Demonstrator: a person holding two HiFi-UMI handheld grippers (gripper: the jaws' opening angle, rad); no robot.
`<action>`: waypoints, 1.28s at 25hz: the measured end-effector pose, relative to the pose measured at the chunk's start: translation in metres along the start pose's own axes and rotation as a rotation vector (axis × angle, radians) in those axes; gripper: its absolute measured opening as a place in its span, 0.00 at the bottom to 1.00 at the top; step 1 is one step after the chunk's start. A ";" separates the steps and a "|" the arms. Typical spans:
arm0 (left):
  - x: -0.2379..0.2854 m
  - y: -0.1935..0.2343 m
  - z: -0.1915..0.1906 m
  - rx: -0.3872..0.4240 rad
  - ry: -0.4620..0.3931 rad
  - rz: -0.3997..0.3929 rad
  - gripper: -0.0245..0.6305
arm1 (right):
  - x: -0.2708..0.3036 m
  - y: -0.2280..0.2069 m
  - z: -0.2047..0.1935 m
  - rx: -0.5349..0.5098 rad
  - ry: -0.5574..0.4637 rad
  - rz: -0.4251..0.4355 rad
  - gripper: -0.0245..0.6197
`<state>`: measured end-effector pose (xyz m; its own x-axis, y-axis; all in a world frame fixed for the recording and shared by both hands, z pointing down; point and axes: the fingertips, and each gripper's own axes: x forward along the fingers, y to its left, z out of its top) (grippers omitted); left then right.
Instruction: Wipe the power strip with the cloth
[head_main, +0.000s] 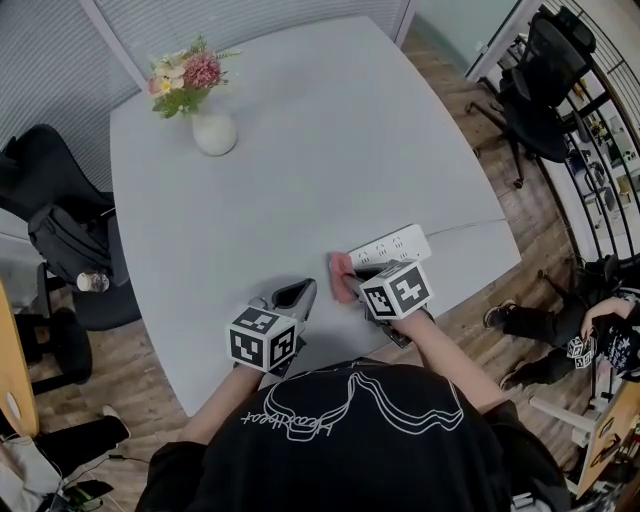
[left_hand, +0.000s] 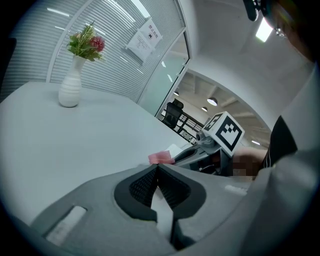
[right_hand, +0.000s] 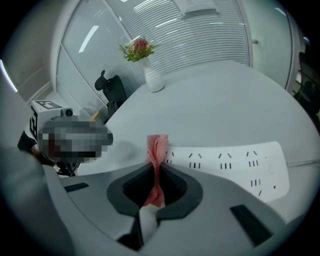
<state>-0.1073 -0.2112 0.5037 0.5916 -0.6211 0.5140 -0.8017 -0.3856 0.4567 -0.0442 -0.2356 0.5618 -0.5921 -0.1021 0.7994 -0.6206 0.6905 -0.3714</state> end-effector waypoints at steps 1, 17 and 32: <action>0.000 0.001 -0.001 0.000 0.003 0.001 0.06 | 0.000 0.000 -0.001 -0.002 0.004 -0.001 0.09; 0.012 0.007 0.000 -0.041 0.013 -0.032 0.06 | -0.024 -0.053 -0.004 0.098 -0.037 -0.091 0.09; 0.025 0.003 -0.005 -0.058 0.038 -0.078 0.06 | -0.067 -0.127 -0.020 0.200 -0.079 -0.259 0.09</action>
<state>-0.0946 -0.2244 0.5221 0.6559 -0.5636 0.5021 -0.7472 -0.3907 0.5376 0.0843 -0.3024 0.5647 -0.4349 -0.3161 0.8432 -0.8396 0.4809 -0.2527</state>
